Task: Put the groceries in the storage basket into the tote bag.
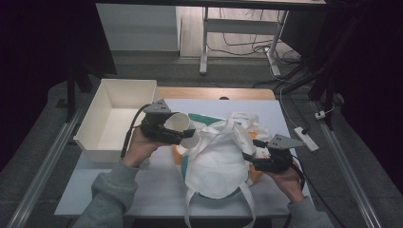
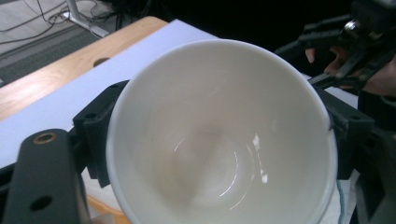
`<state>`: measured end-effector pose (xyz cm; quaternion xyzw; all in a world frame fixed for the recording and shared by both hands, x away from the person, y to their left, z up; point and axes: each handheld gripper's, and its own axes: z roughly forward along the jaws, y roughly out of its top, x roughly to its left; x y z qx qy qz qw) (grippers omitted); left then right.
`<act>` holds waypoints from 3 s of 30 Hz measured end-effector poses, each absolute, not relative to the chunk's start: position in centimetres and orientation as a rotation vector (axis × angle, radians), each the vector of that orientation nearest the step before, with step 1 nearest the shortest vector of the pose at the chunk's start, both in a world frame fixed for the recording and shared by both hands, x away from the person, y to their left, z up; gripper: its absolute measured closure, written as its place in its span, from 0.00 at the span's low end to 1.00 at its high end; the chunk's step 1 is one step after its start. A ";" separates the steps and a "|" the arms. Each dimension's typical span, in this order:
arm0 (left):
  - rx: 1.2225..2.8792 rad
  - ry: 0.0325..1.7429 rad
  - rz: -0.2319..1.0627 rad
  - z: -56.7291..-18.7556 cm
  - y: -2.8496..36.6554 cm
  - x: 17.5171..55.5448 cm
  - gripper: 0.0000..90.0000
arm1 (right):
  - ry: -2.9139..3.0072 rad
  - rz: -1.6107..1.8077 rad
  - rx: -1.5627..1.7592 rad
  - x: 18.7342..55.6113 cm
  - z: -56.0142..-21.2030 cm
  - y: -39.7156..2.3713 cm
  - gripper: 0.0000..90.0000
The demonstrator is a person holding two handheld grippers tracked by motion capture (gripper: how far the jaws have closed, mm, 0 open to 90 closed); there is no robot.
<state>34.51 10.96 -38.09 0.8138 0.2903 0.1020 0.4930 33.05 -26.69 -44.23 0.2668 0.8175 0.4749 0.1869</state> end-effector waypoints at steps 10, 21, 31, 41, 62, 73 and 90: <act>2.062 0.684 0.187 -40.2 8.0 35.3 0.22 | 2.348 1.351 0.636 32.3 -43.6 -23.0 0.21; 2.087 0.657 0.166 -40.7 6.4 35.2 0.21 | 2.369 1.370 0.537 32.0 -43.7 -18.2 0.16; 2.089 0.640 0.136 -41.1 5.3 35.1 0.21 | 2.349 1.358 0.489 32.0 -44.1 -15.3 0.15; 2.082 0.631 0.111 -41.2 4.7 34.9 0.21 | 2.342 1.335 0.470 32.2 -44.5 -14.6 0.25; 2.048 0.615 0.137 -40.7 5.5 34.4 0.12 | 2.340 1.273 0.446 32.1 -45.3 -14.5 0.25; 1.979 0.616 0.150 -39.1 7.7 33.9 0.12 | 2.323 1.252 0.504 32.8 -45.8 -15.7 0.25; 1.973 0.763 0.244 -39.3 11.8 35.6 0.13 | 2.259 1.223 0.662 34.9 -46.4 -19.1 0.25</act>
